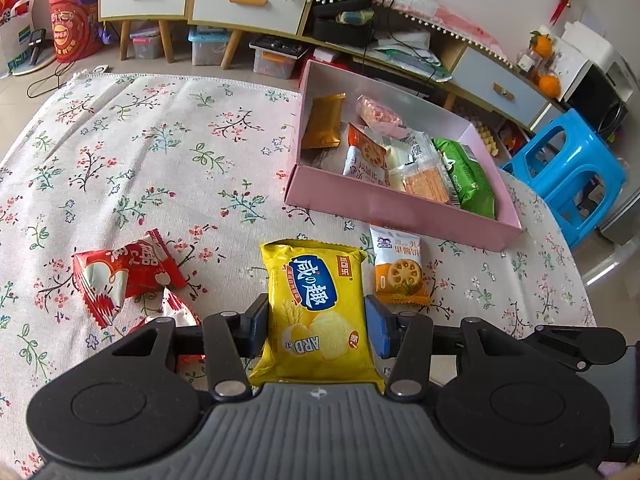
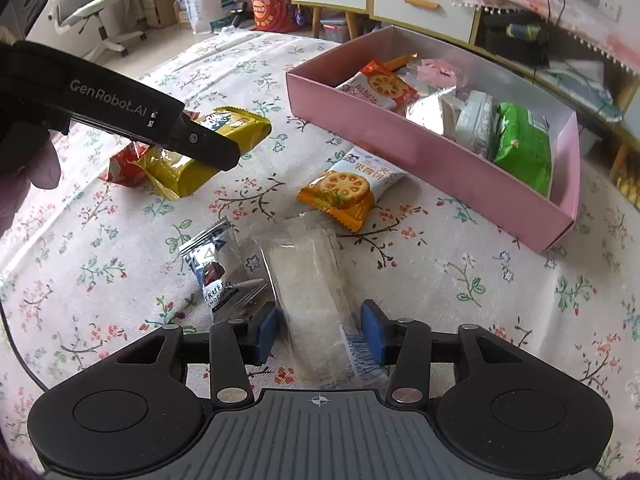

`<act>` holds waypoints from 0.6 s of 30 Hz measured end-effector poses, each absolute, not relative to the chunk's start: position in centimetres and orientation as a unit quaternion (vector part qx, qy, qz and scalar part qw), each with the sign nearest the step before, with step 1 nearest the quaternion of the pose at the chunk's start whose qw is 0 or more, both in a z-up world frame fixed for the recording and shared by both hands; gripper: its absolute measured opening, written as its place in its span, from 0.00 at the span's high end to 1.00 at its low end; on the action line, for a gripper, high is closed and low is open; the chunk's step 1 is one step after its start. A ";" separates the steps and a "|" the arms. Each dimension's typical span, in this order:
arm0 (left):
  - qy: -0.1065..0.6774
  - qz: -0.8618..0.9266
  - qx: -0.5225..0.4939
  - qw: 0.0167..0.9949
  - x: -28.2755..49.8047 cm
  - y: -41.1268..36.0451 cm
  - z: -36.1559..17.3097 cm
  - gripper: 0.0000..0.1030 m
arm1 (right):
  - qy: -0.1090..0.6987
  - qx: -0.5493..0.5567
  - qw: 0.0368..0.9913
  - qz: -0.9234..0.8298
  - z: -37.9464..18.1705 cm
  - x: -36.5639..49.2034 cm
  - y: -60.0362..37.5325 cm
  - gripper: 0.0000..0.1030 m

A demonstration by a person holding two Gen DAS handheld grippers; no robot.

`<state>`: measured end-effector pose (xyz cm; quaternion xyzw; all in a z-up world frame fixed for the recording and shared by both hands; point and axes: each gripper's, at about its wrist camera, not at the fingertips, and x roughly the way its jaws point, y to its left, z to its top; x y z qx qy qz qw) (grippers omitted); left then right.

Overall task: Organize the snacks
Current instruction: 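Lift the chips bag and bread bag toward the pink box with both grippers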

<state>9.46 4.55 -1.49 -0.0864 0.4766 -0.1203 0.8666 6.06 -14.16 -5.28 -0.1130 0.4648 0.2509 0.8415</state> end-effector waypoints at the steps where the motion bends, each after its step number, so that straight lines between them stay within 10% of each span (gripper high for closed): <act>1: 0.477 -0.120 -0.086 0.866 9.5 4.6 -1.5 0.56 | 0.464 -0.112 0.842 0.252 -5.2 6.1 -14.1 0.68; 18: 0.450 -0.134 -0.104 0.877 9.4 5.0 0.2 0.56 | 0.449 0.000 0.853 0.266 -0.6 6.4 -16.7 0.80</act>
